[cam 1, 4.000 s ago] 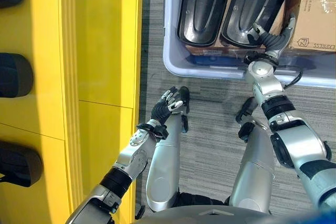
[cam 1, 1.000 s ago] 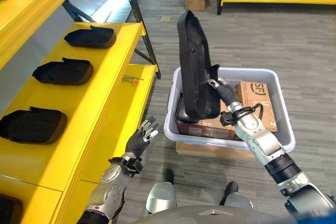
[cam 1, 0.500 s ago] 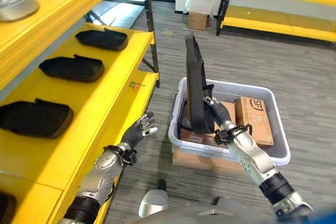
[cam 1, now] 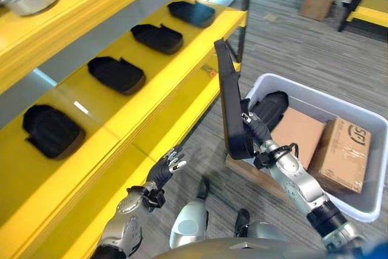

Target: Move parts from the plastic box to the shelf.

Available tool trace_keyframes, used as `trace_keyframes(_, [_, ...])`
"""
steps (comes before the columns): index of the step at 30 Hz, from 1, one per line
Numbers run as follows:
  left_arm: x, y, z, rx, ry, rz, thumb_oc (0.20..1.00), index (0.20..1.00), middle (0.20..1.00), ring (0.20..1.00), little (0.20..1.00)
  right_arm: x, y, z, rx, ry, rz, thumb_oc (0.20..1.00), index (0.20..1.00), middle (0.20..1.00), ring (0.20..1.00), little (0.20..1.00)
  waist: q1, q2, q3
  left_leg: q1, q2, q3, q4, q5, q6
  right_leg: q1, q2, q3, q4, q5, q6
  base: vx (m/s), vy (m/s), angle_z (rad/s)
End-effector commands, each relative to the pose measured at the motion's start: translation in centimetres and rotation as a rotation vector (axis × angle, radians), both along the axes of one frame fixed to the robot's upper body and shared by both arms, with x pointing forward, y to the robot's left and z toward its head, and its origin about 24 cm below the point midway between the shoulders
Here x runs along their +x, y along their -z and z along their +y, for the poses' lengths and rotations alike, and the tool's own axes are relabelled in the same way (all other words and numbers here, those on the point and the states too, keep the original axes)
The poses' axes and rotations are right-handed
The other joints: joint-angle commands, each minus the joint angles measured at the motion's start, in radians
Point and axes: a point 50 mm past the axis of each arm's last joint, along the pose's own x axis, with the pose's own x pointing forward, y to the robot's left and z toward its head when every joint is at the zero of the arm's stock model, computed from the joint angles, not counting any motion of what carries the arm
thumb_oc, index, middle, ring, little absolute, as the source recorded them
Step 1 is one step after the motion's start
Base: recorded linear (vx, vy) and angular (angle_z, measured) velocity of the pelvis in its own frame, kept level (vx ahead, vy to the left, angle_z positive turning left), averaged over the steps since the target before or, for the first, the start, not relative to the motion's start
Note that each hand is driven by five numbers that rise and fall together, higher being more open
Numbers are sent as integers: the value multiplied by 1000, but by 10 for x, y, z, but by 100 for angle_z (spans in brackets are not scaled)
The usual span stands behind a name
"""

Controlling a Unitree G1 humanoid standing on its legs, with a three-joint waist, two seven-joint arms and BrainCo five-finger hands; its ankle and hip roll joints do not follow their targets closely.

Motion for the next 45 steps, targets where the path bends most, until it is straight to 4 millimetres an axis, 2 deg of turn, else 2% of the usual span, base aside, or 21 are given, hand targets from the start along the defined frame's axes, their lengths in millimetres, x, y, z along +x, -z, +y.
trace_keyframes(1, [16,-41,7,139,66,-272,1000,1000,1000,1000,1000,11,-58,11,112,-33,-291,200,200,200,200,200,-46,-48,-14,93,-19,-20,46,98,-30,22,-17,103,0,22,119,-70,132,31])
trace_keyframes(3, [17,-45,3,97,78,-283,1000,1000,1000,1000,1000,10,-58,8,88,-26,-305,200,200,200,200,200,-60,-52,-19,108,17,16,85,92,-33,14,-41,83,15,20,116,-105,240,47])
trace_keyframes(4, [18,-46,-1,93,81,-274,1000,1000,1000,1000,1000,9,-56,3,67,-21,-293,200,200,200,200,200,-89,-59,-31,146,79,67,169,111,-49,3,-79,56,45,14,109,-146,393,58])
trace_keyframes(6, [17,-44,-3,80,58,-259,1000,1000,1000,1000,1000,7,-53,1,59,-35,-280,200,200,200,200,200,-99,-58,-44,176,103,64,194,120,-57,-17,-101,54,73,5,105,-125,381,63])
trace_keyframes(8, [18,-44,-3,73,46,-259,1000,1000,1000,1000,1000,7,-52,0,56,-45,-281,200,200,200,200,200,-102,-54,-50,192,101,47,186,120,-58,-28,-110,60,85,1,104,-84,328,48])
trace_keyframes(9, [18,-44,-4,65,39,-258,1000,1000,1000,1000,1000,8,-52,0,58,-56,-283,200,200,200,200,200,-102,-37,-50,210,95,55,129,110,-60,-34,-117,57,98,-4,114,-43,559,50])
trace_keyframes(10, [18,-44,-5,65,41,-253,1000,1000,1000,1000,1000,9,-53,-1,61,-60,-284,200,200,200,200,200,-105,-21,-51,244,85,89,66,70,-63,-21,-134,46,107,-17,135,-43,635,64])
trace_keyframes(14, [20,-50,-5,214,85,-330,1000,1000,1000,1000,1000,10,-57,1,63,-55,-294,200,200,200,200,200,-101,-8,-50,263,70,124,-13,55,-60,-3,-160,23,90,2,161,-62,412,67])
trace_keyframes(16, [20,-52,-4,205,95,-330,1000,1000,1000,1000,1000,12,-59,4,84,-65,-284,200,200,200,200,200,-94,0,-44,269,53,133,-45,69,-49,4,-173,6,68,33,174,-92,456,66])
trace_keyframes(19, [17,-52,2,271,113,-335,1000,1000,1000,1000,1000,8,-57,13,128,-120,-262,200,200,200,200,200,-74,-2,-44,290,23,128,-93,77,-34,28,-203,-2,9,93,222,-33,519,42])
trace_keyframes(20, [15,-53,6,267,109,-333,1000,1000,1000,1000,1000,5,-57,19,152,-157,-271,200,200,200,200,200,-51,-10,-43,299,15,132,-109,69,-33,43,-239,-25,-13,122,256,-38,401,27])
trace_keyframes(22, [14,-55,10,293,118,-336,1000,1000,1000,1000,1000,3,-63,26,184,-189,-292,200,200,200,200,200,-21,-22,-31,298,0,151,-113,57,-22,59,-277,-71,-41,172,283,-119,378,25])
trace_keyframes(25, [12,-53,13,257,91,-314,1000,1000,1000,1000,1000,-1,-74,36,217,-227,-323,200,200,200,200,200,21,-42,-18,289,-21,198,-113,39,-7,52,-318,-162,-66,253,311,-153,275,21])
trace_keyframes(26, [12,-53,13,257,91,-314,1000,1000,1000,1000,1000,-1,-74,36,217,-227,-323,200,200,200,200,200,21,-42,-18,289,-21,198,-113,39,-7,52,-318,-162,-66,253,311,-92,233,-12])
trace_keyframes(27, [8,-50,11,278,113,-305,1000,1000,1000,1000,1000,-3,-72,39,232,-237,-303,200,200,200,200,200,29,-47,-10,289,-49,184,-120,21,23,13,-303,-139,-5,258,315,-61,164,-24])
trace_keyframes(28, [7,-49,10,266,119,-287,1000,1000,1000,1000,1000,-8,-65,37,232,-220,-278,200,200,200,200,200,10,-45,-14,281,-54,149,-121,26,34,7,-223,-73,31,175,285,-63,148,2])
trace_keyframes(30, [6,-47,10,262,117,-281,1000,1000,1000,1000,1000,-11,-61,35,224,-219,-274,200,200,200,200,200,-1,-50,-18,275,-57,138,-121,29,39,6,-163,-44,49,121,262,-5,-48,56])
trace_keyframes(32, [6,-46,7,253,114,-276,1000,1000,1000,1000,1000,-13,-56,31,210,-219,-270,200,200,200,200,200,-24,-58,-17,265,-73,109,-118,30,36,1,-48,12,70,31,210,-64,-108,42])
trace_keyframes(33, [9,-48,4,250,119,-283,1000,1000,1000,1000,1000,-13,-57,29,204,-218,-276,200,200,200,200,200,-32,-58,-13,239,-75,103,-108,46,33,-12,-1,22,62,22,179,-135,-131,26])
trace_keyframes(37, [13,-48,0,221,123,-289,1000,1000,1000,1000,1000,-9,-53,24,165,-221,-287,200,200,200,200,200,-37,-72,-4,217,-104,56,-82,43,25,15,17,61,-59,76,167,-111,-204,37])
trace_keyframes(45, [11,-46,-1,200,99,-290,1000,1000,1000,1000,1000,-16,-43,16,-32,-288,-311,200,200,200,200,200,-72,-37,-1,184,-116,35,-96,69,1,3,20,102,-119,98,165,-99,-79,-2])
